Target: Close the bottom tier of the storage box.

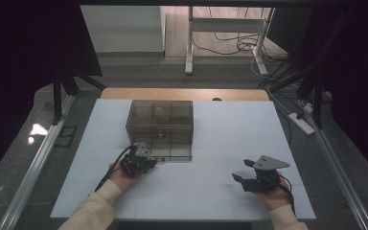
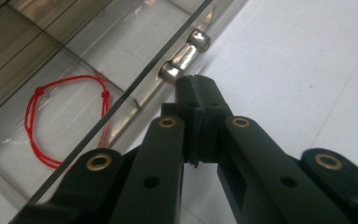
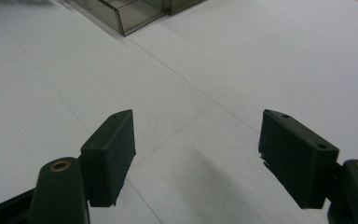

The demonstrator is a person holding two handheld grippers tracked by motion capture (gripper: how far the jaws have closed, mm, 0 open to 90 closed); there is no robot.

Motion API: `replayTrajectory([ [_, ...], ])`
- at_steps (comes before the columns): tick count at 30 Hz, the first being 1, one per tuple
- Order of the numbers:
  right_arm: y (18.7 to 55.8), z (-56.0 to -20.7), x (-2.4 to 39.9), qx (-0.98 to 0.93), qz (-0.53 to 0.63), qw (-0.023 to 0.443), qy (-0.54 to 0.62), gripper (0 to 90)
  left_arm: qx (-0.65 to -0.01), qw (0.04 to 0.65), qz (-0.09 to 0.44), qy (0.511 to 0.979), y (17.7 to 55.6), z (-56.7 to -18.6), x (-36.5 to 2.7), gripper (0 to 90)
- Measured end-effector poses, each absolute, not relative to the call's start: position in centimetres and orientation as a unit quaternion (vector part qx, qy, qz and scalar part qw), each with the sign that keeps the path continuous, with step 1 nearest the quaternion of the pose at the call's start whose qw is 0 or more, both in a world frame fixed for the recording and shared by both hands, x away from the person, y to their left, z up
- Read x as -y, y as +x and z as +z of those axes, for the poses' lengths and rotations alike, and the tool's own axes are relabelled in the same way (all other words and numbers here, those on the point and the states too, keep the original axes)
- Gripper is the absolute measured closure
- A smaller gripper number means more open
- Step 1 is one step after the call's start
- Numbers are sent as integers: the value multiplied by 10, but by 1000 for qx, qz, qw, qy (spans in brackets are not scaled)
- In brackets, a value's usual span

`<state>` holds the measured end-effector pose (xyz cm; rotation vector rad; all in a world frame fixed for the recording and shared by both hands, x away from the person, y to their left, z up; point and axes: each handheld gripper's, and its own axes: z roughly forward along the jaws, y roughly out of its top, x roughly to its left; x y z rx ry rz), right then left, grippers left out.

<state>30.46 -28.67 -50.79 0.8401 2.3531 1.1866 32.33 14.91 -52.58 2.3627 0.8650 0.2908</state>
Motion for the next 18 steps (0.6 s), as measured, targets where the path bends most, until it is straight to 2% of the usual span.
replayTrajectory([
  [18,305,-509,286,-837,418,188,299,265,-332,302,120,885,327,-527,-152,888],
])
